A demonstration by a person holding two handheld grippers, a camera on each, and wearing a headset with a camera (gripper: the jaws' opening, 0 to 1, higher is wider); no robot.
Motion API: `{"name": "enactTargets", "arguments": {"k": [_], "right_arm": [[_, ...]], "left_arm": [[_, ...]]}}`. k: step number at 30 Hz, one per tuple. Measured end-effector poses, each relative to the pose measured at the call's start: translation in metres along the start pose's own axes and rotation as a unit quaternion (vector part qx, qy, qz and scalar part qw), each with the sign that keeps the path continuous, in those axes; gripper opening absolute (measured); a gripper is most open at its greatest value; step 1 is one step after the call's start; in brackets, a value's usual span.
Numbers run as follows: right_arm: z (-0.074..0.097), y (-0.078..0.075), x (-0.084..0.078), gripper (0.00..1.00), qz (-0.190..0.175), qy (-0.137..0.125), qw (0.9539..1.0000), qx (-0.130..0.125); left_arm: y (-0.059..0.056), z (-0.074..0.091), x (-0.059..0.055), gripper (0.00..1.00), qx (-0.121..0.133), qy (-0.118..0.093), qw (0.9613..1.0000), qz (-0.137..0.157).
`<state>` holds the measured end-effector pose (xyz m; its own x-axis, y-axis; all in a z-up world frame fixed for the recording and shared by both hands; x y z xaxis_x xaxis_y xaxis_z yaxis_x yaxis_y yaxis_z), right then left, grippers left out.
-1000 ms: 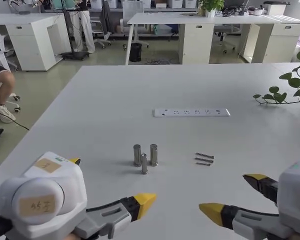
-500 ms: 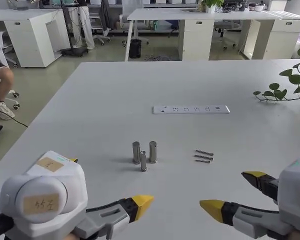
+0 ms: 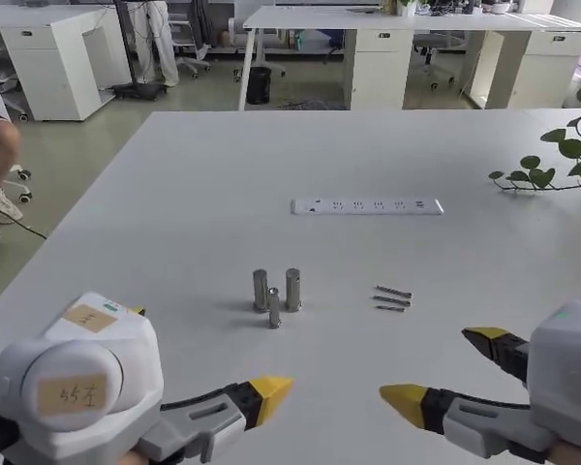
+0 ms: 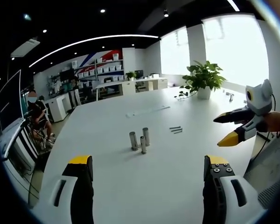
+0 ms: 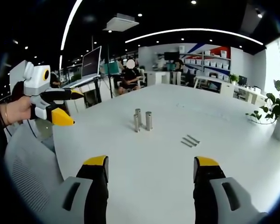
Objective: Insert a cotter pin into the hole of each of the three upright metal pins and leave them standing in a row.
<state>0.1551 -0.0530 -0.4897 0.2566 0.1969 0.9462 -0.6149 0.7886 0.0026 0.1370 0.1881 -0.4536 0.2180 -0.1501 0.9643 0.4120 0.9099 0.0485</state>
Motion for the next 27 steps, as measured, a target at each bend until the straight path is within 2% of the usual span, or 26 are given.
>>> {"name": "enactTargets", "arguments": {"k": [4, 9, 23, 27], "right_arm": [[-0.007, 0.001, 0.001, 0.69, 0.003, 0.0, 0.9999, 0.01], [-0.019, 0.001, 0.003, 0.66, 0.004, -0.001, 0.9998, 0.02], [-0.059, 0.006, 0.009, 0.56, 0.018, -0.006, 0.998, 0.061], [-0.073, 0.007, 0.012, 0.53, -0.016, -0.016, 0.997, 0.074]], "left_arm": [[-0.001, -0.002, 0.0, 0.99, -0.004, -0.007, 1.0, 0.002], [-0.001, -0.004, -0.002, 0.98, -0.004, 0.0, 1.0, -0.006], [0.001, -0.01, -0.008, 0.95, -0.004, 0.006, 1.0, 0.0], [0.0, -0.011, -0.01, 0.95, -0.006, 0.008, 1.0, -0.002]]}}
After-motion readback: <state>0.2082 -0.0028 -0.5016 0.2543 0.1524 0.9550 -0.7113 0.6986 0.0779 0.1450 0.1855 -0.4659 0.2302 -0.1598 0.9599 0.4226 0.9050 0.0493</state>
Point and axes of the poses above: the centre of the closed fingertips' face, and the gripper's own axes: z roughly backward along the fingers, y roughly to its left, x roughly out of its top, the point moved 5 cm from there along z, roughly backward along the fingers, and after that the axes turned 8 degrees about -y, right-handed, at the moved point
